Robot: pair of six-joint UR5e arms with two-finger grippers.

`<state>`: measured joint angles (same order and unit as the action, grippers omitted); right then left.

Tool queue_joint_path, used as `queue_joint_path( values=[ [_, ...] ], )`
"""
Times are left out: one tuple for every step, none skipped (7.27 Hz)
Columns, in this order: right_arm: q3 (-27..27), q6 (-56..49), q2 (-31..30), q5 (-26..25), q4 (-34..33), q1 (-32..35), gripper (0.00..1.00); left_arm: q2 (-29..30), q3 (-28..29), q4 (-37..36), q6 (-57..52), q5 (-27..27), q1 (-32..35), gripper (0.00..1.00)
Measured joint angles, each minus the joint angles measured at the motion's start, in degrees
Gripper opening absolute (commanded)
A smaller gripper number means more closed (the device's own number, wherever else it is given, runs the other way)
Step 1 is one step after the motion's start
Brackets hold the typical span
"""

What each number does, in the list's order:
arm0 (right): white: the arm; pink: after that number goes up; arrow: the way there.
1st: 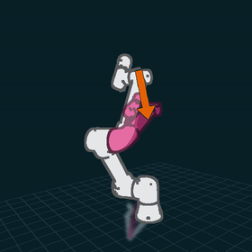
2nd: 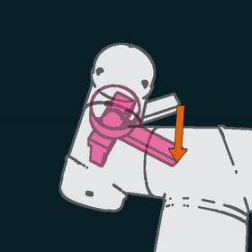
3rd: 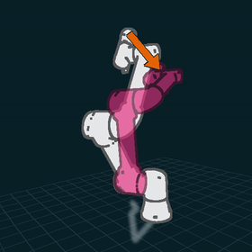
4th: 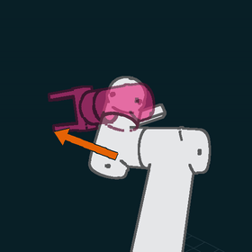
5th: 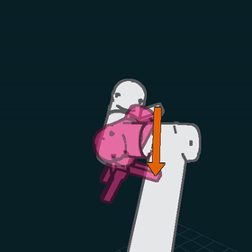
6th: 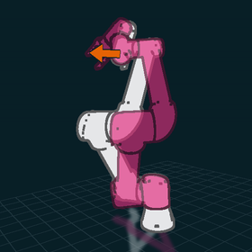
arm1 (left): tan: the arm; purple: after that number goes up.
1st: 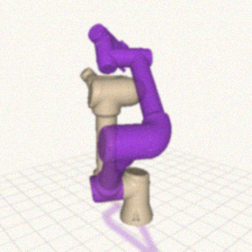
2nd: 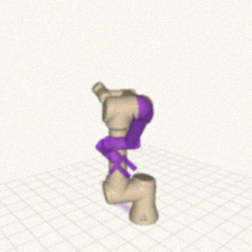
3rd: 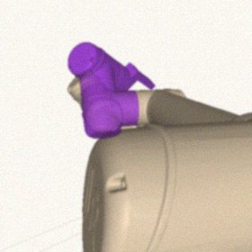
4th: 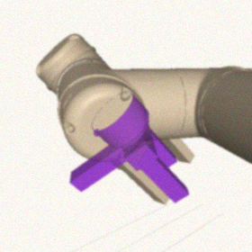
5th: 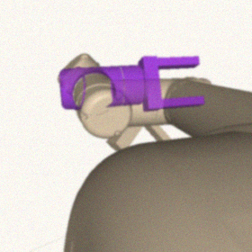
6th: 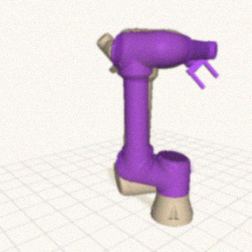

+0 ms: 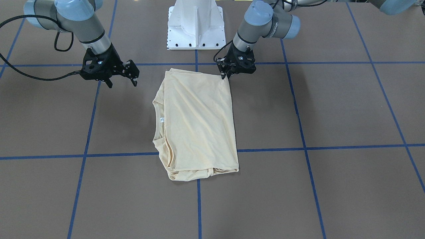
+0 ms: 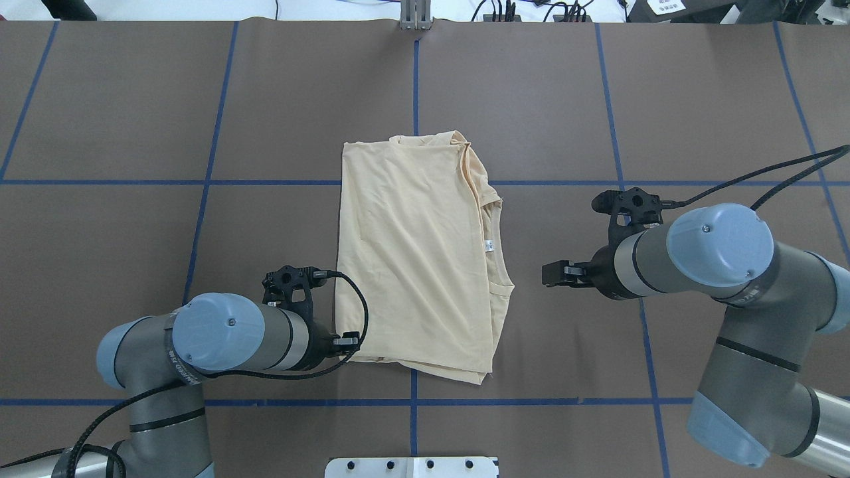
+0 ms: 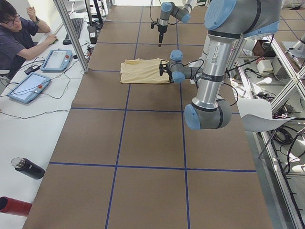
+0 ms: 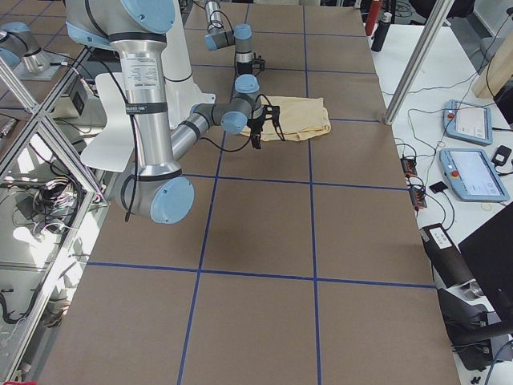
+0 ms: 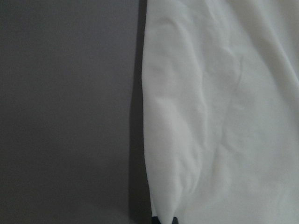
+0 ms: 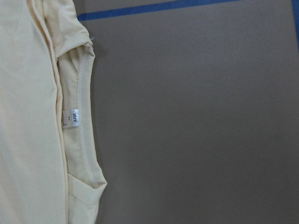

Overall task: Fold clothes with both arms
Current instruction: 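Lower both grippers to the shirt's near corners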

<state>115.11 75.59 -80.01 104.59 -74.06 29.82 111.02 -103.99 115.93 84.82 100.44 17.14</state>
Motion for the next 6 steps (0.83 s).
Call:
queue_joint_path(
  values=[
    [-1.48, 4.01, 2.87, -1.39, -1.37, -1.05, 0.97, 0.03, -0.04, 0.0, 0.0, 0.01, 0.0, 0.0],
    [-2.51, 8.7, 6.55, -3.56, -4.68, -2.88, 0.95, 0.06, -0.09, 0.0, 0.0, 0.01, 0.0, 0.0],
    [-3.26, 13.82, 10.92, -5.96, -9.42, -5.12, 0.89, 0.06, -0.12, 0.0, 0.0, 0.04, 0.0, 0.0],
    [-4.26, 18.79, 14.39, -8.36, -12.79, -7.39, 0.83, 0.07, -0.2, 0.0, 0.03, 0.07, 0.0, 0.0],
    [-5.62, 22.55, 16.47, -11.01, -14.09, -9.51, 0.76, 0.06, -0.31, 0.0, 0.13, 0.09, 0.01, 0.0],
    [-6.72, 24.49, 17.44, -13.67, -14.47, -11.26, 0.72, 0.04, -0.43, 0.0, 0.21, 0.1, 0.02, 0.0]
  ],
)
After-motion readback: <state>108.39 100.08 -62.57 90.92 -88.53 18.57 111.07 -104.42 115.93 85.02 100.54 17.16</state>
